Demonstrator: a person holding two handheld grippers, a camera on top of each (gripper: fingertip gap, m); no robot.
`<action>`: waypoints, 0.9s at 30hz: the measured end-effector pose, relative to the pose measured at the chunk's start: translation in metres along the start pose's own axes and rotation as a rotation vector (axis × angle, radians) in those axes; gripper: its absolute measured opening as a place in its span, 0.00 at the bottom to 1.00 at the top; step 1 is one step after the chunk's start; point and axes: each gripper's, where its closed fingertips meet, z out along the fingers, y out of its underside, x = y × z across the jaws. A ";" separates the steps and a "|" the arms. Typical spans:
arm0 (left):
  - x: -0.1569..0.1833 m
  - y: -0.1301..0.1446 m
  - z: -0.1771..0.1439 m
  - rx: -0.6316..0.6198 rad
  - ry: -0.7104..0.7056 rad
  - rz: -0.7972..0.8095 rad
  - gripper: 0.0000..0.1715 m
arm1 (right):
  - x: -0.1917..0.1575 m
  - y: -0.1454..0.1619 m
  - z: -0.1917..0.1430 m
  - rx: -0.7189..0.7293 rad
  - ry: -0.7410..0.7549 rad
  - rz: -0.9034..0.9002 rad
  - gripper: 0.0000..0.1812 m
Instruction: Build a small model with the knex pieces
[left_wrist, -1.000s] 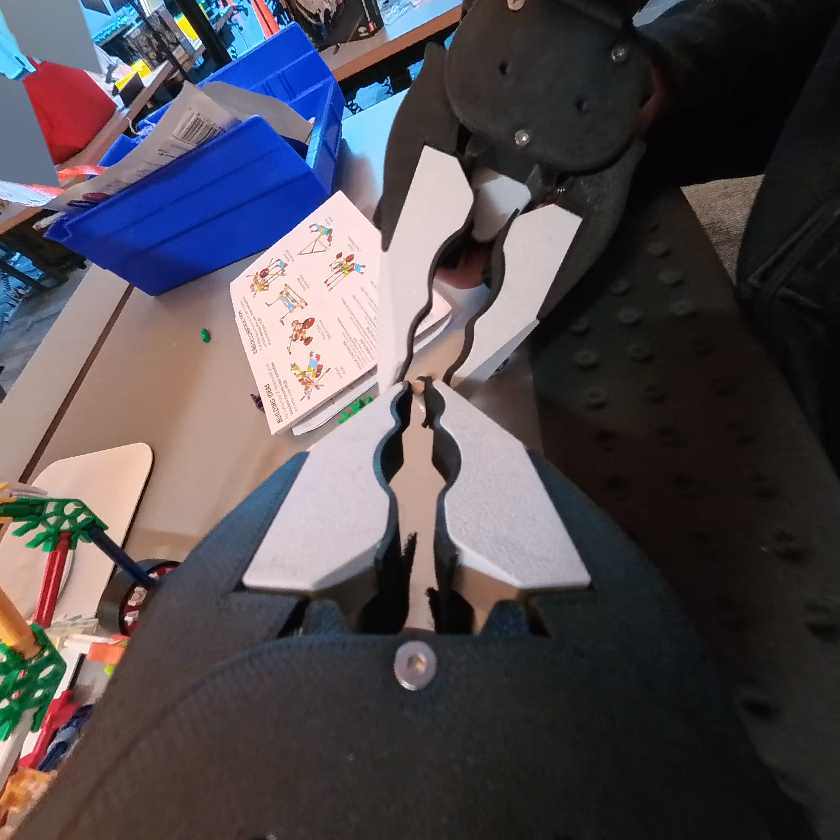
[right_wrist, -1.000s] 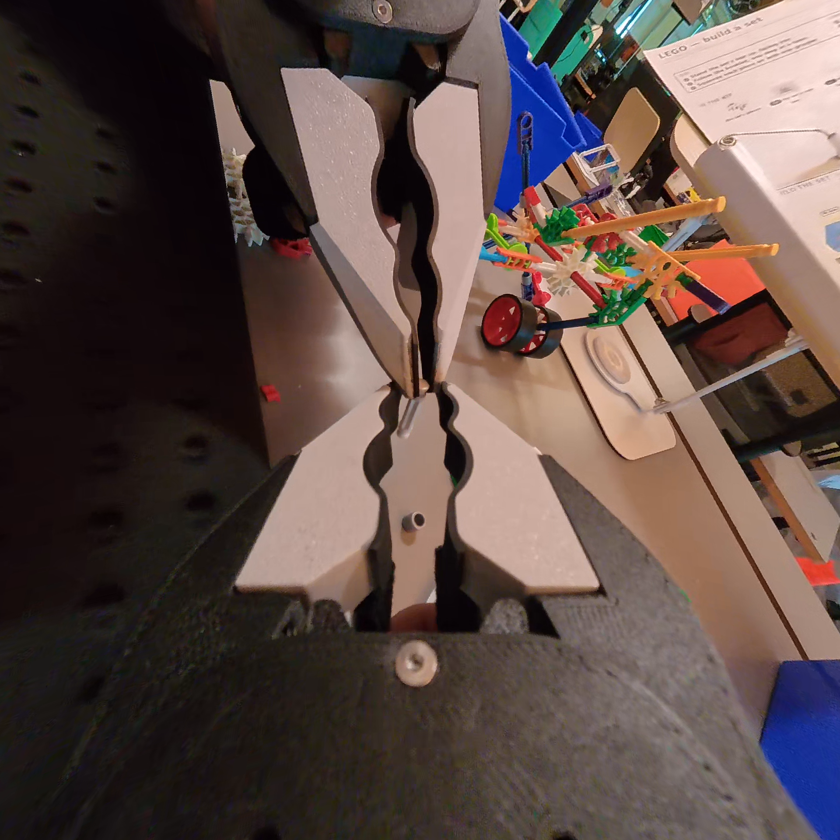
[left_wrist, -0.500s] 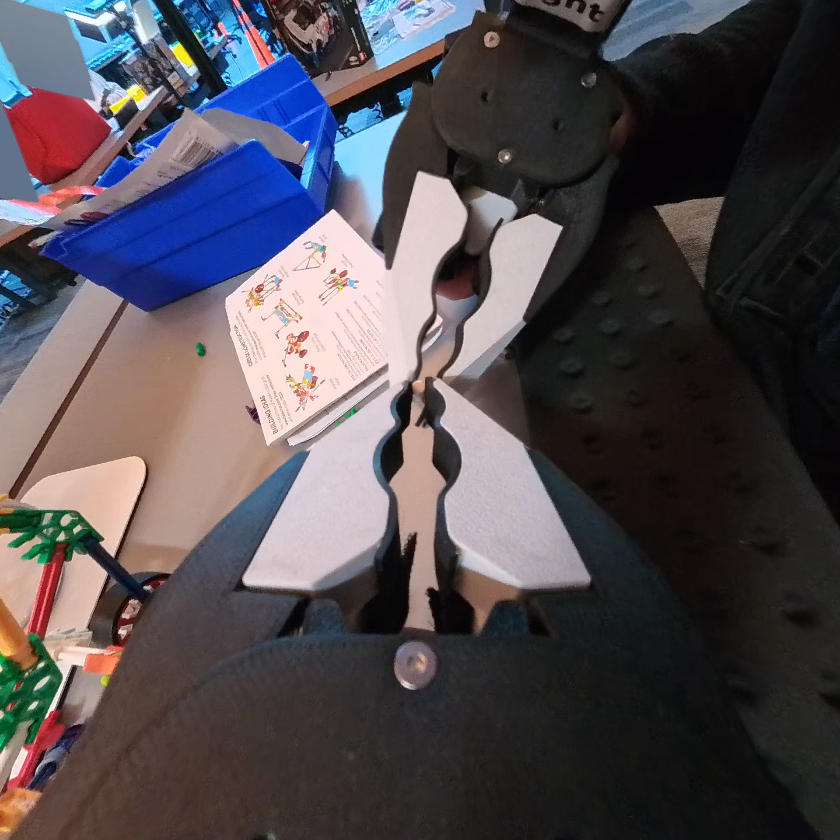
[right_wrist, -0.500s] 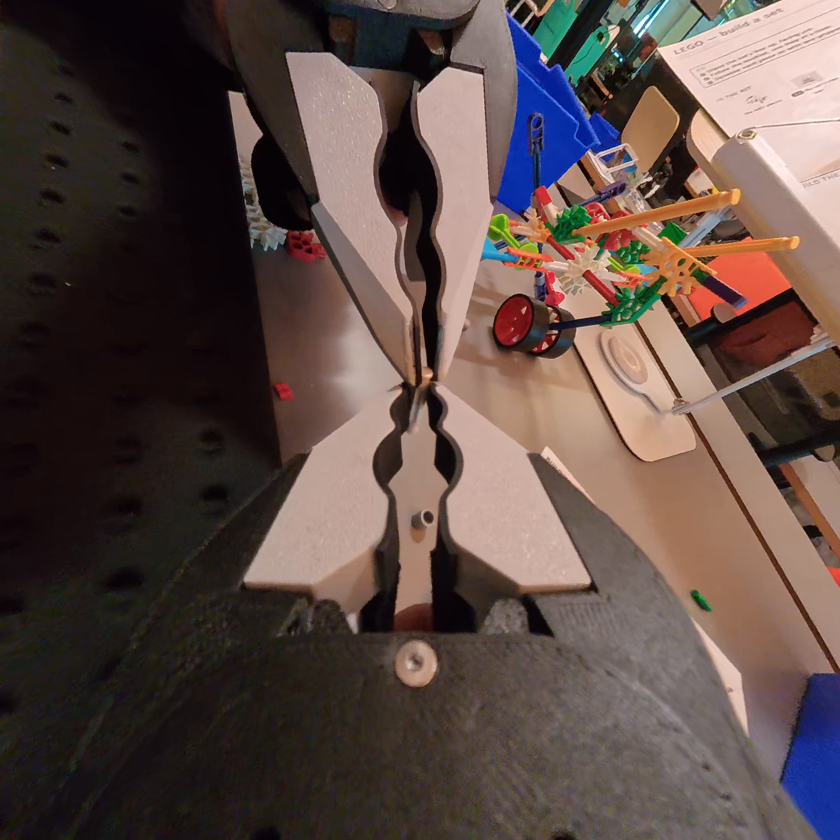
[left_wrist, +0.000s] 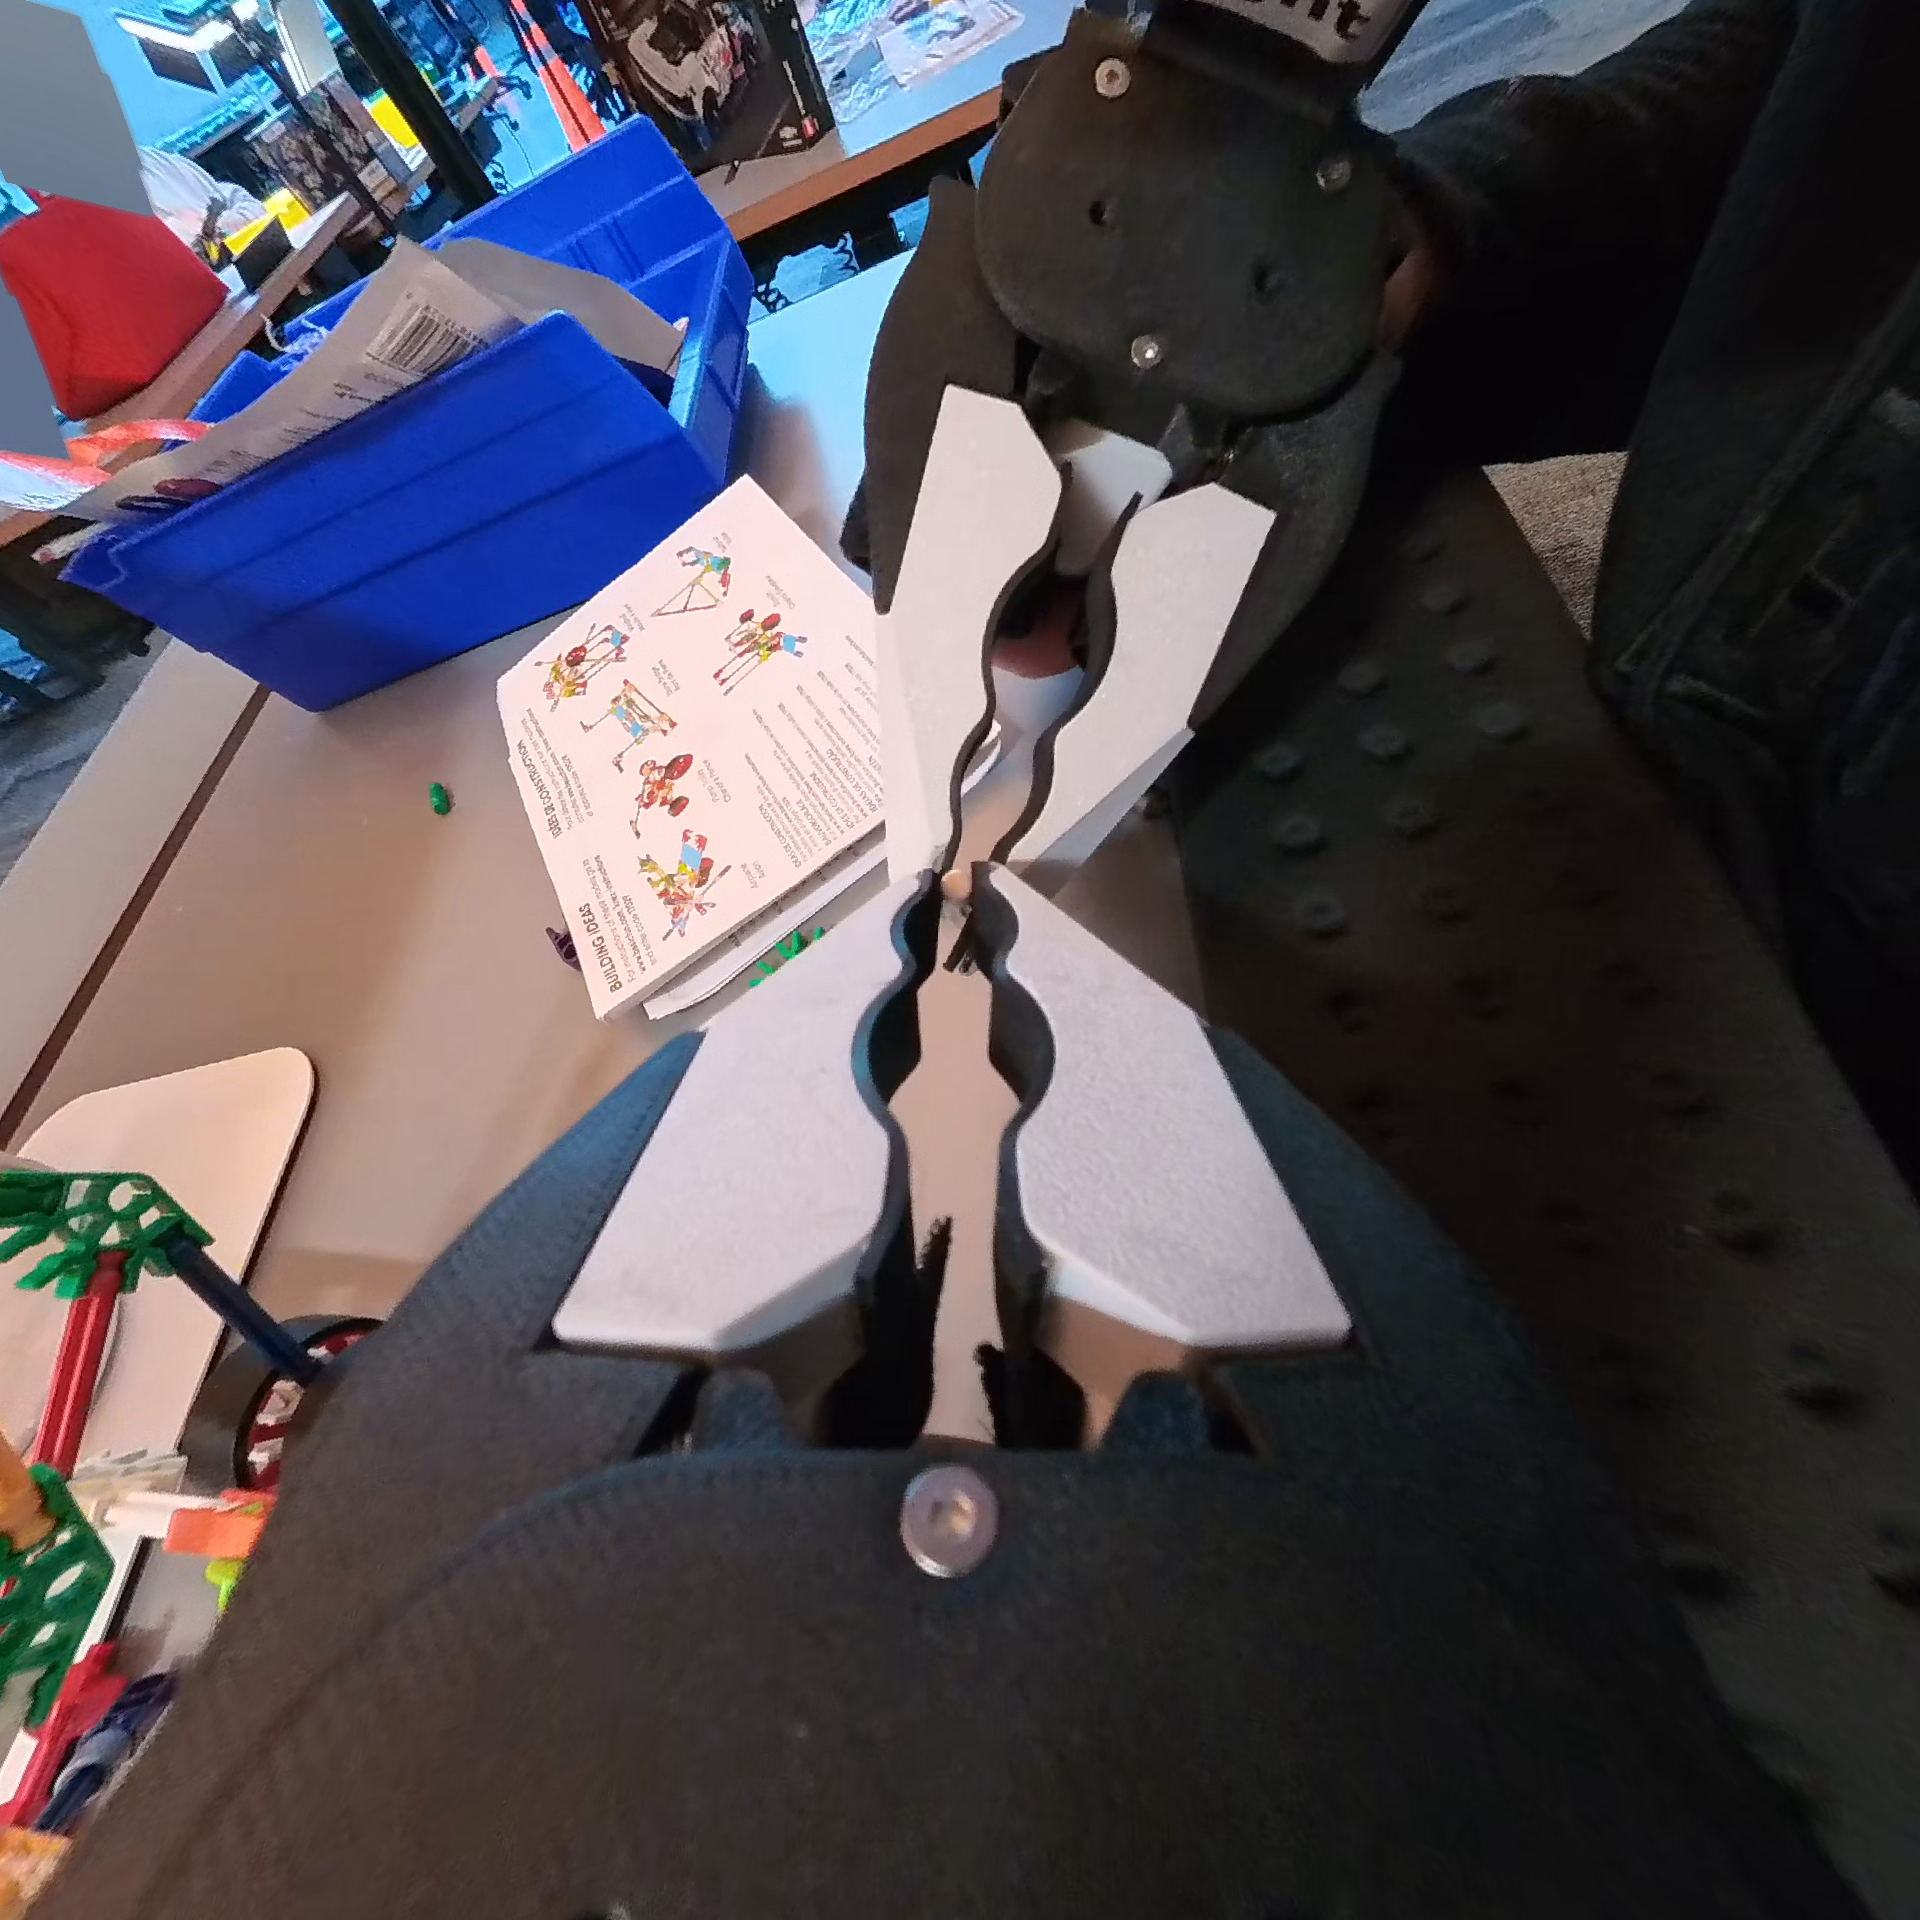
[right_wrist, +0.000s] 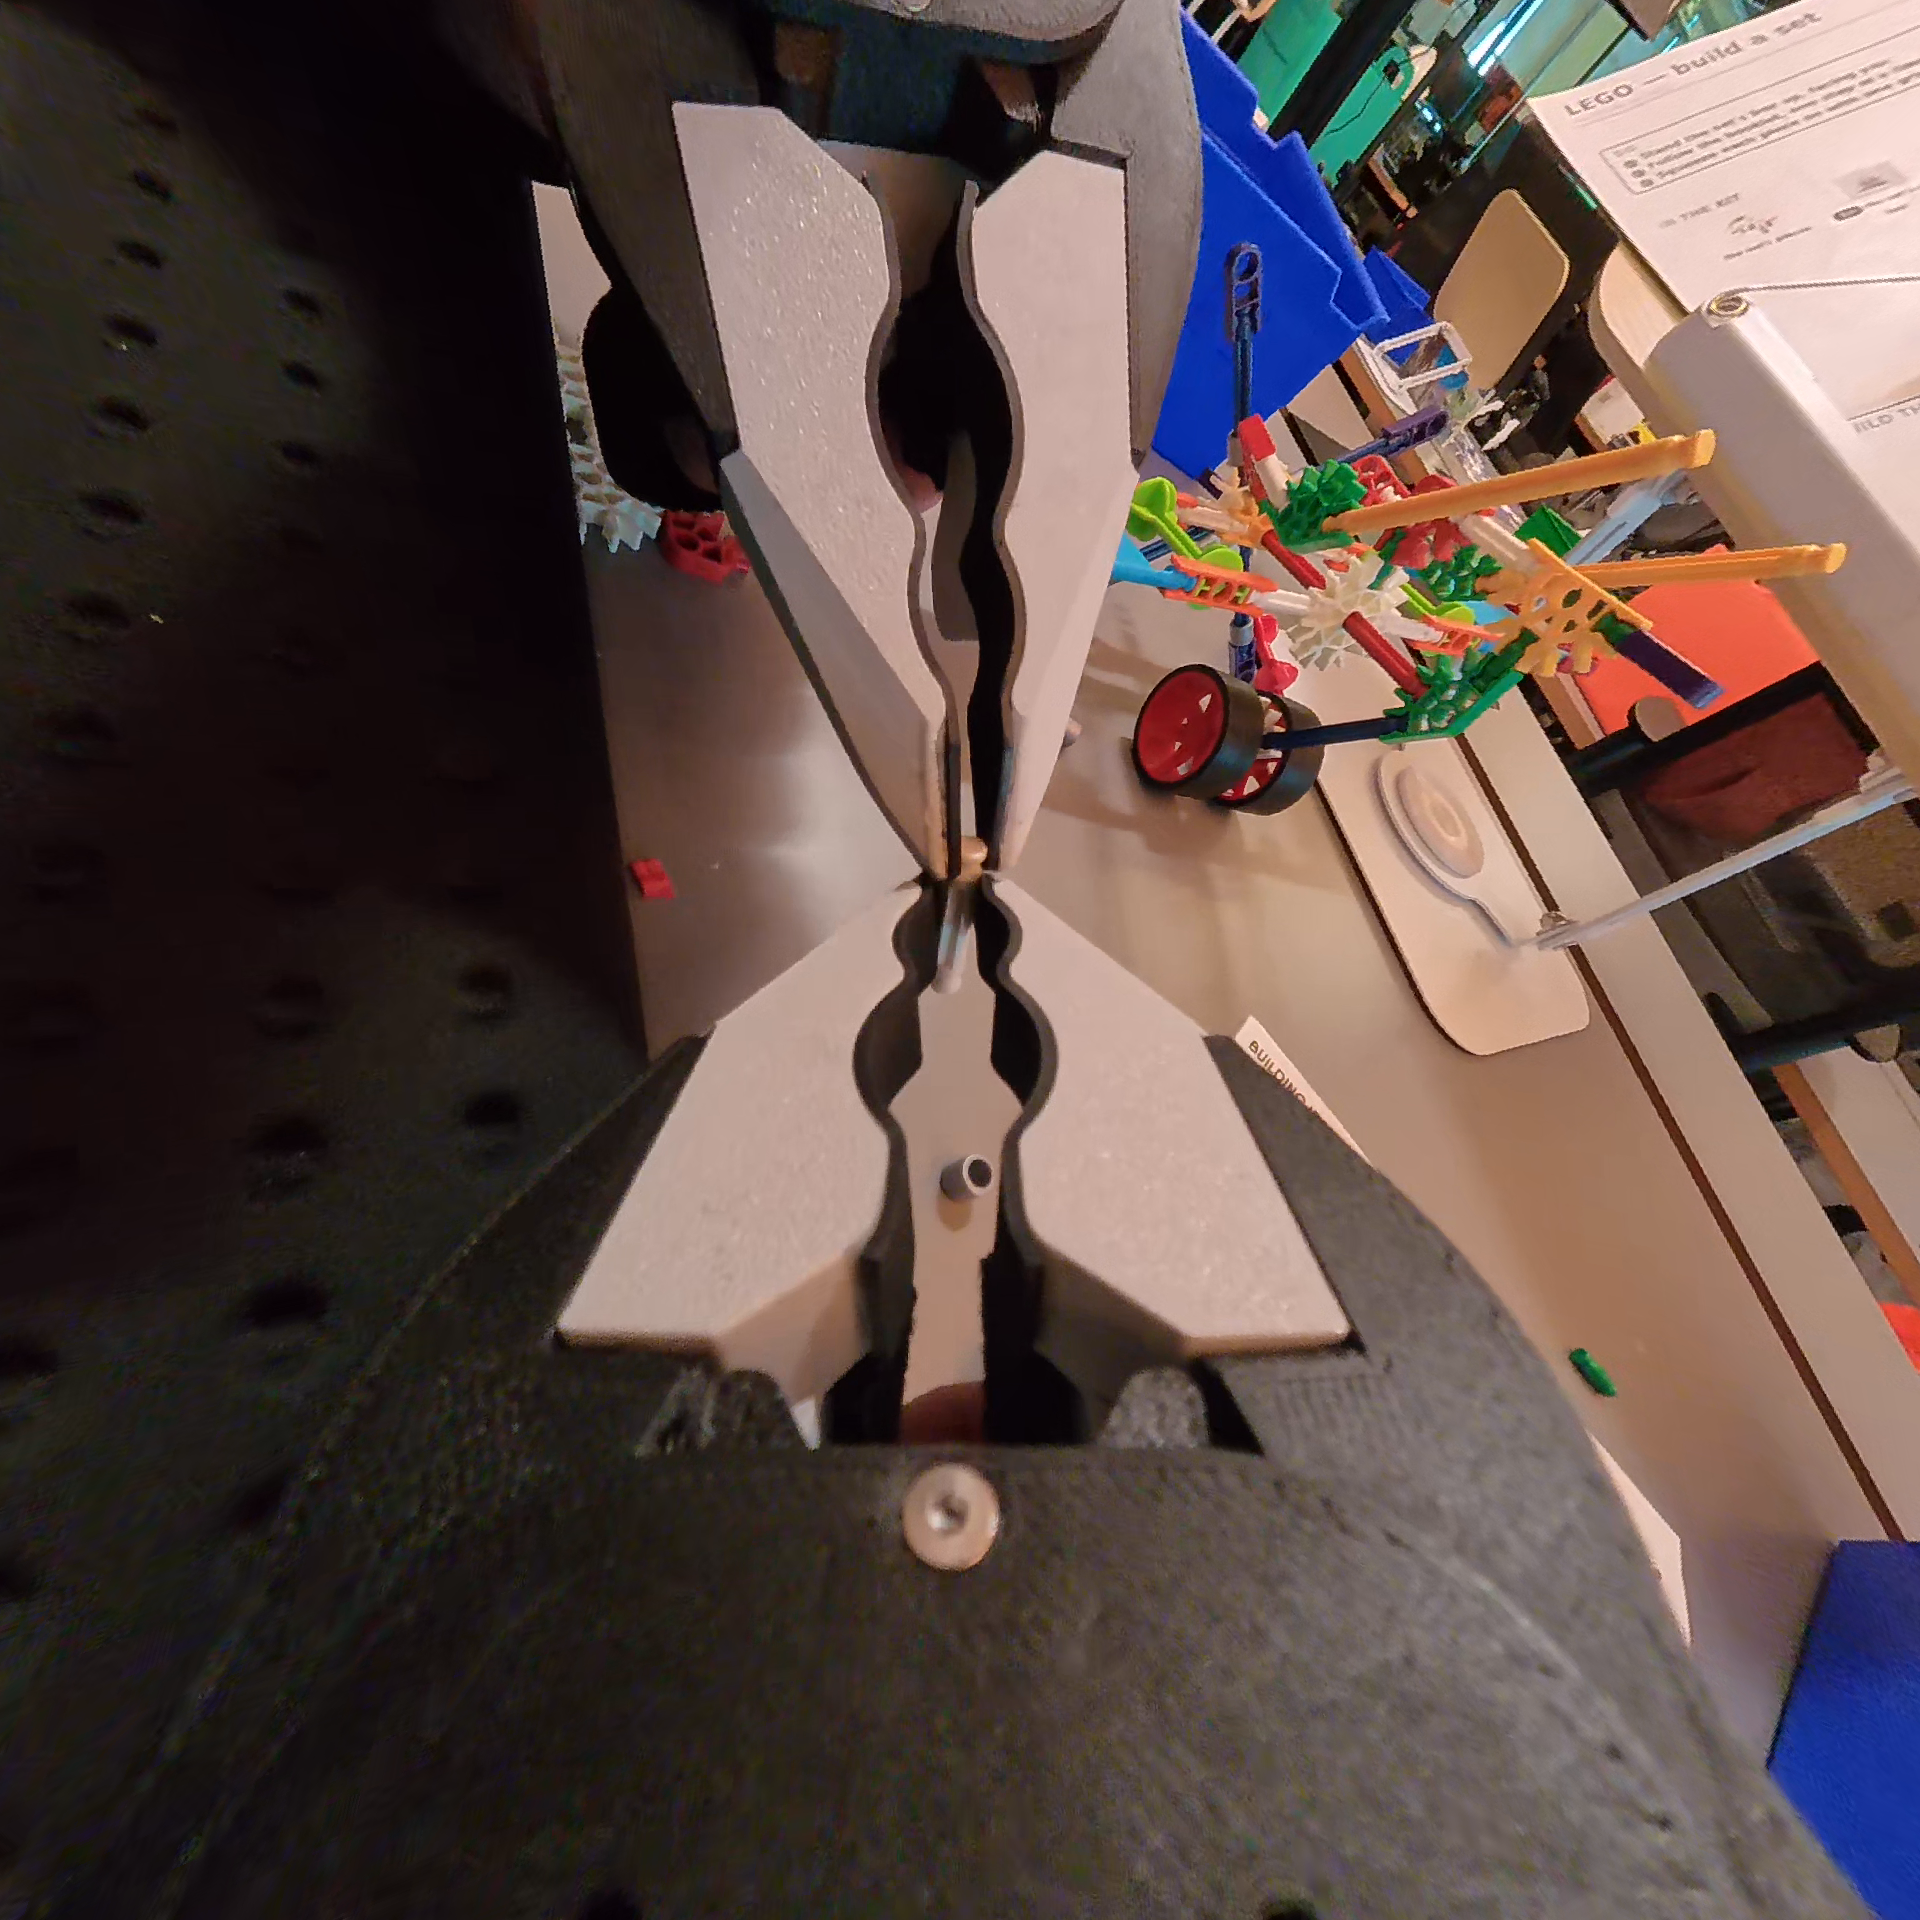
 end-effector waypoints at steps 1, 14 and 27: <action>0.000 0.000 0.000 -0.001 -0.001 0.001 0.02 | 0.000 0.000 0.000 -0.002 0.001 -0.003 0.02; -0.002 0.002 0.001 -0.006 -0.008 0.007 0.03 | 0.000 0.002 0.000 -0.008 0.006 -0.009 0.02; -0.002 0.002 0.001 -0.010 -0.007 0.013 0.03 | 0.001 0.002 0.000 -0.006 0.007 -0.007 0.02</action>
